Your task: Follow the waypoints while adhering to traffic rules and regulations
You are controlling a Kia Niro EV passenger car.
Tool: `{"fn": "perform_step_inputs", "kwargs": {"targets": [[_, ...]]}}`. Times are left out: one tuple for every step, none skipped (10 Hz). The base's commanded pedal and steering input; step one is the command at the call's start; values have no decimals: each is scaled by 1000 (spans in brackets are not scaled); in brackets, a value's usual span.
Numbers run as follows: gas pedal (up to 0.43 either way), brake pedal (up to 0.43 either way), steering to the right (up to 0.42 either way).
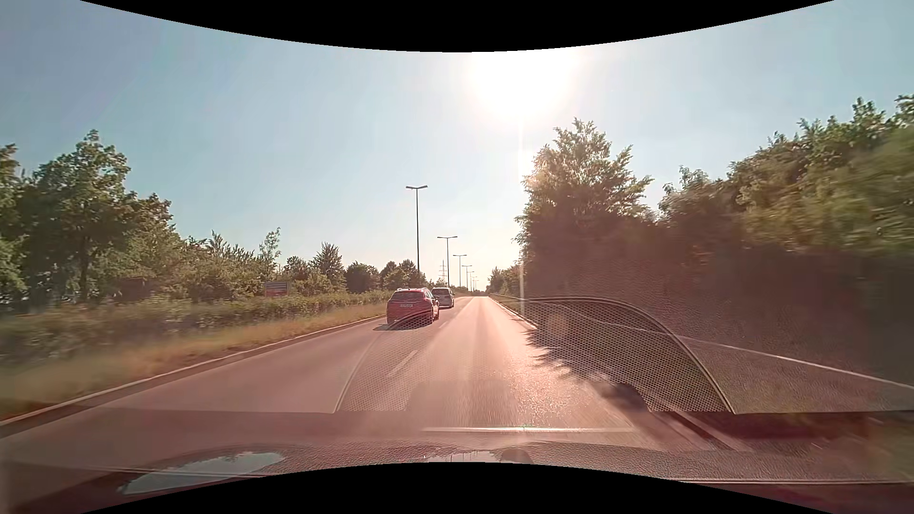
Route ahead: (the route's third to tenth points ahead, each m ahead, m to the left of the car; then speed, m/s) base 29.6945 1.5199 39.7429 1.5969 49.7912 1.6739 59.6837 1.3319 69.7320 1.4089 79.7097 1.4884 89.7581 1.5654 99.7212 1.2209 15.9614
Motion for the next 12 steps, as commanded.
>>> {"fn": "perform_step_inputs", "kwargs": {"targets": [[169, 6, -1], [169, 6, -1], [169, 6, 0], [169, 6, -1], [169, 6, -1], [169, 6, -1], [169, 6, -1], [169, 6, -1], [169, 6, -1], [177, 6, -3], [189, 6, -3], [197, 6, -3]]}}
